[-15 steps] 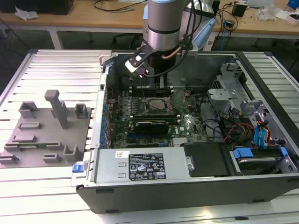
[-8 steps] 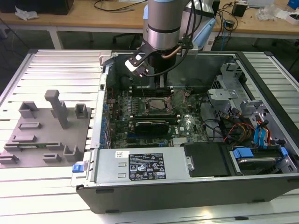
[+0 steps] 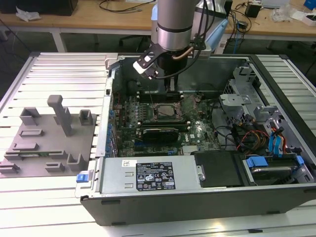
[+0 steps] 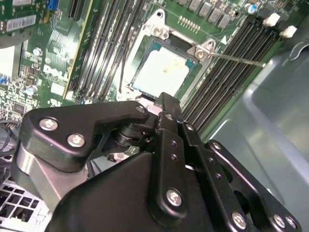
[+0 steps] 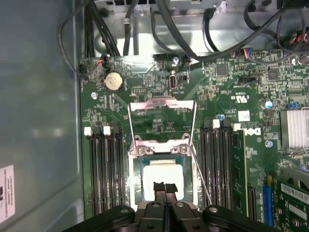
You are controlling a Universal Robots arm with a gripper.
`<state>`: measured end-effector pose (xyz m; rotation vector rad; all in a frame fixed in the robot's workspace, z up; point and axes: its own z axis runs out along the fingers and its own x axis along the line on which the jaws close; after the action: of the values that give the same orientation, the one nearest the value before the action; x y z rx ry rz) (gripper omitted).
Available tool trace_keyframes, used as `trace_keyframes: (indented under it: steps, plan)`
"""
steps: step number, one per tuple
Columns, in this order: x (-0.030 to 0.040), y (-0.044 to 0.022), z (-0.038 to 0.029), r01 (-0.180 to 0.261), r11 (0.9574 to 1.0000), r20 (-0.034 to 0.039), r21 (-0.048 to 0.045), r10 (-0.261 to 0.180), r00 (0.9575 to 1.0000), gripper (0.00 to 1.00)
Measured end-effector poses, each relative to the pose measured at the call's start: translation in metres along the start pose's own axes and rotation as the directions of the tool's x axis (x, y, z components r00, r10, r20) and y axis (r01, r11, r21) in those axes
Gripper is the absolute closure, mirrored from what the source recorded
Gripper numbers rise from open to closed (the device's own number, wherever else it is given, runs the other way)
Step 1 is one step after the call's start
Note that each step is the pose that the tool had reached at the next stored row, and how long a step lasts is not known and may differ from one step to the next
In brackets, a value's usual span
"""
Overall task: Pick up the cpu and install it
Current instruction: 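Close the cpu cover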
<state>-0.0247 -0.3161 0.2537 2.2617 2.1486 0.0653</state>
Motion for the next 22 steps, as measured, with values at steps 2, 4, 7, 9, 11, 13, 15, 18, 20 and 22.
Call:
trace_keyframes:
  steps: [2,4,7,9,11,13,15,18,20,22]
  plan:
    - [0.0003,0.0060,0.0003,0.000,1.0000,-0.0001,-0.0001,0.000,1.0000,0.89]
    - [0.0006,0.0109,0.0005,0.000,1.0000,0.0000,0.0000,0.000,1.0000,0.89]
    - [0.0009,0.0183,0.0008,0.000,1.0000,0.0000,0.0000,0.000,1.0000,0.89]
    - [0.0013,0.0256,0.0012,0.000,1.0000,0.0000,0.0000,0.000,1.0000,0.89]
    - [0.0015,0.0292,0.0013,0.000,1.0000,0.0000,0.0000,0.000,1.0000,0.89]
    - [0.0019,0.0361,0.0016,0.000,1.0000,0.0000,0.0000,0.000,1.0000,0.89]
    - [0.0022,0.0415,0.0019,0.000,1.0000,-0.0001,0.0000,0.000,1.0000,0.89]
    - [0.0021,0.0424,0.0012,0.000,1.0000,0.0001,0.0000,0.000,1.0000,0.89]
    - [0.0022,0.0425,-0.0011,0.000,1.0000,0.0001,0.0000,0.000,1.0000,0.89]
    - [0.0023,0.0428,-0.0060,0.000,1.0000,0.0000,-0.0001,0.000,1.0000,0.89]
